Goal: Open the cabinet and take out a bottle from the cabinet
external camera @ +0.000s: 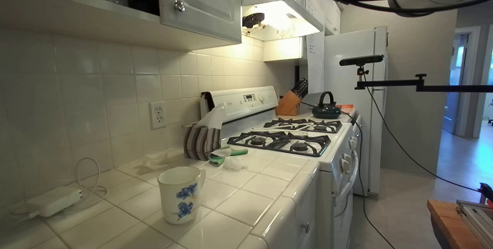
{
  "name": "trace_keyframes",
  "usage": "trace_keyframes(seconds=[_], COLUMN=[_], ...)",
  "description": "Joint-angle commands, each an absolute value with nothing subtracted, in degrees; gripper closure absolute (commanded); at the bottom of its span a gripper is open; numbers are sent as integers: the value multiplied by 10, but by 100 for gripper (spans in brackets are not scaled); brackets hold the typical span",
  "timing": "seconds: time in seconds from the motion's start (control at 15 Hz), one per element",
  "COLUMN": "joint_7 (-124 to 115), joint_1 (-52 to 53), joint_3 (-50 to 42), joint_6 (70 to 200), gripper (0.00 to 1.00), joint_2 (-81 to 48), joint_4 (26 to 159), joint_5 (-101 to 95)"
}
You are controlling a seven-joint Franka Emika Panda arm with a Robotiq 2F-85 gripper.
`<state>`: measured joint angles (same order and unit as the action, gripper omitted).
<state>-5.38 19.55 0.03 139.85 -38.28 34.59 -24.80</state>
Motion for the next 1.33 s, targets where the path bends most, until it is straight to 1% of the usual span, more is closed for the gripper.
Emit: trace_keyframes(seconds=[0.0,0.2,0.47,0.93,1.27], joint_7=[-54,-49,-68,-84,-123], joint_1=[195,185,183,195,207], joint_3=[0,10,-2,-23,-60], joint_6=[1398,1402,1398,1493,1525], gripper=[0,0,0,0,0], joint_2=[-383,-381,-378,-410,-422], joint_4=[346,347,344,322,318], joint_5=[-248,-234,-243,-266,-277])
